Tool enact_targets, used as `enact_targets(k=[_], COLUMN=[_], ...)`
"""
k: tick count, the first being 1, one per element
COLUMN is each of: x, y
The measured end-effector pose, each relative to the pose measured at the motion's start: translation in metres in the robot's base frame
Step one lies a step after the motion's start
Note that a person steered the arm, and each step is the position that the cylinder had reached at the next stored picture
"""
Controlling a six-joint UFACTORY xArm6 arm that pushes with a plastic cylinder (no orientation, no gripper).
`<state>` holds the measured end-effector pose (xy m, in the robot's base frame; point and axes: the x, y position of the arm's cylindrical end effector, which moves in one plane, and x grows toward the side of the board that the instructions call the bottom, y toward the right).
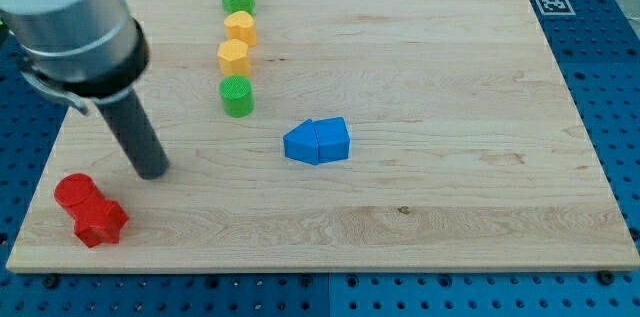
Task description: Separate the red star and the red circle
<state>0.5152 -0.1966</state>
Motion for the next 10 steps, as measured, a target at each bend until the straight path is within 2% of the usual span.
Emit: enact_targets(k=[1, 2, 4, 8, 9, 10], x=[-0.006, 0.006, 0.045, 0.051, 0.076, 0.083], y=[-0.067, -0.108, -0.108, -0.09, -0.088, -0.065])
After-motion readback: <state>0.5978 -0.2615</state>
